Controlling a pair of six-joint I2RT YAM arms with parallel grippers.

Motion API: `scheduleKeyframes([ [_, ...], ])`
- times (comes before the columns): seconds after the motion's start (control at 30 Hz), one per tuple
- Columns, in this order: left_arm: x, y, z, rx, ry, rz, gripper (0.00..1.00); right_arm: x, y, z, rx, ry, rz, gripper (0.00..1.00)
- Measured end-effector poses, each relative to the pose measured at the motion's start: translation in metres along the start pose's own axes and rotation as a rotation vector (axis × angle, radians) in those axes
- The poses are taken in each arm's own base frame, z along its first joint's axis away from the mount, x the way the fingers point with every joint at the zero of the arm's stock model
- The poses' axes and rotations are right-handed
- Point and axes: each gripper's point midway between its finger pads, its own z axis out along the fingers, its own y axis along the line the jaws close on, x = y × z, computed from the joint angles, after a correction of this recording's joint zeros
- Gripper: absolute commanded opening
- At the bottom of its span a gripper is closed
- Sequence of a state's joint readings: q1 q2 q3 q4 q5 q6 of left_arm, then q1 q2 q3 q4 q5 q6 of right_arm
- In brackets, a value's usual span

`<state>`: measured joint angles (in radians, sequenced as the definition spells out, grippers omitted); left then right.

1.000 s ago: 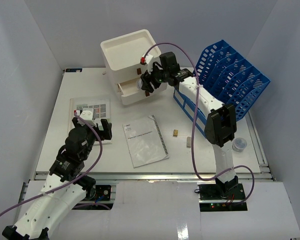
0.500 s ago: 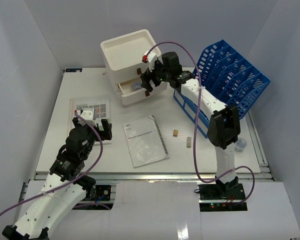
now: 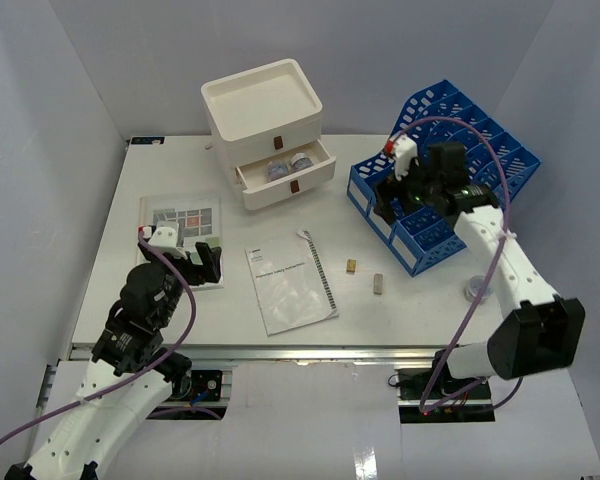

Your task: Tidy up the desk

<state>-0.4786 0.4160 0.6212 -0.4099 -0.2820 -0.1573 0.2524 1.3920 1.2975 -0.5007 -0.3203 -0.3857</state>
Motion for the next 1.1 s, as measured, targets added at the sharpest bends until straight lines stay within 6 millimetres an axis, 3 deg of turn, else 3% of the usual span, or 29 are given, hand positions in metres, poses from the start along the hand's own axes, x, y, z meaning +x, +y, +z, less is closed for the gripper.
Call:
scheduleKeyframes([
  [0.07, 0.0, -0.002, 0.0, 0.012, 0.002, 0.0, 0.98, 0.055, -0.012, -0.033, 0.085, 0.119, 0.064, 0.97],
  [0.1, 0.0, -0.003, 0.0, 0.017, 0.003, 0.0, 0.98, 0.084, -0.017, -0.052, 0.131, 0.184, 0.103, 0.91],
  [0.23, 0.001, -0.007, -0.001, 0.038, 0.004, 0.0, 0.98, 0.151, -0.037, -0.115, 0.305, 0.345, 0.167, 0.9],
  [0.33, -0.001, -0.008, -0.002, 0.045, -0.002, -0.002, 0.98, 0.192, -0.04, -0.141, 0.362, 0.449, 0.138, 0.9],
  [0.43, -0.003, -0.008, -0.004, 0.052, -0.014, -0.005, 0.98, 0.244, -0.04, -0.155, 0.353, 0.581, 0.163, 0.9],
  [0.53, -0.003, -0.009, -0.004, 0.058, -0.015, -0.006, 0.98, 0.283, -0.043, -0.164, 0.305, 0.675, 0.229, 0.9],
  [0.73, -0.002, -0.01, -0.004, 0.06, -0.01, -0.005, 0.98, 0.31, -0.056, -0.16, 0.223, 0.682, 0.271, 0.9],
  [1.1, 0.009, -0.01, 0.004, 0.053, 0.037, 0.008, 0.98, 0.307, -0.084, -0.145, 0.221, 0.602, 0.14, 0.91],
])
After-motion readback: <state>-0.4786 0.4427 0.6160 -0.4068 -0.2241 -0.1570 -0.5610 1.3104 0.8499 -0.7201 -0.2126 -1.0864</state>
